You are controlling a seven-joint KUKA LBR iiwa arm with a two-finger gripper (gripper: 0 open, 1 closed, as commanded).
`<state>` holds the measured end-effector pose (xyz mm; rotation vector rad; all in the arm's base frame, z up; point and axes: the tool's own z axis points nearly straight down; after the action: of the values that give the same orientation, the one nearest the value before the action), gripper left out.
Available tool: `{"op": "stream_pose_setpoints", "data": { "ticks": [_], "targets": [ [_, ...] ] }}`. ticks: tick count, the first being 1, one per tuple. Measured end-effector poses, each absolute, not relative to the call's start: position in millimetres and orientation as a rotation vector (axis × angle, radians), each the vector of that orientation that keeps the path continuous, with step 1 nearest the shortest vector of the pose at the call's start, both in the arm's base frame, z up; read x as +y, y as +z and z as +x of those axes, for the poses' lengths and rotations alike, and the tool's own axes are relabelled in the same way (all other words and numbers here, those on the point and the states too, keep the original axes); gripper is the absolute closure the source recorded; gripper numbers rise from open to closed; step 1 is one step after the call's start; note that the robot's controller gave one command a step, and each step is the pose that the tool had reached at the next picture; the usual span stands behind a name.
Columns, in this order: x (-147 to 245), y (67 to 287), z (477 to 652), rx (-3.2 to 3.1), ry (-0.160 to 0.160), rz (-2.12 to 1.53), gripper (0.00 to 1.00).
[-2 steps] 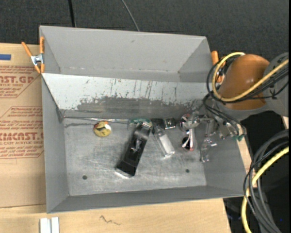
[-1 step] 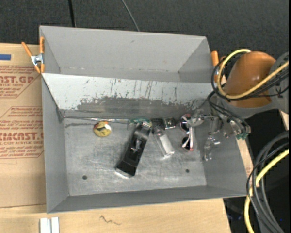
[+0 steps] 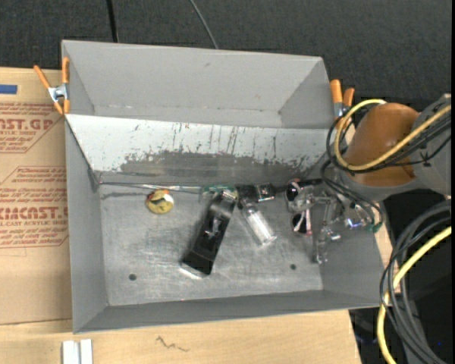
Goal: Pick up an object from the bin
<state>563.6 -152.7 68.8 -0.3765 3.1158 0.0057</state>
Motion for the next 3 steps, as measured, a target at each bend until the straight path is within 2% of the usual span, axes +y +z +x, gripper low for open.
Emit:
{"op": "stream_pose_setpoints", "data": {
  "ticks": [1,3],
  "targets": [
    [-150.9,71.9,564.5,3.111,0.004,-0.357,1.0],
    [-150.2,75.5,562.9,3.117,0.007,-0.359,1.0]
  ]
}}
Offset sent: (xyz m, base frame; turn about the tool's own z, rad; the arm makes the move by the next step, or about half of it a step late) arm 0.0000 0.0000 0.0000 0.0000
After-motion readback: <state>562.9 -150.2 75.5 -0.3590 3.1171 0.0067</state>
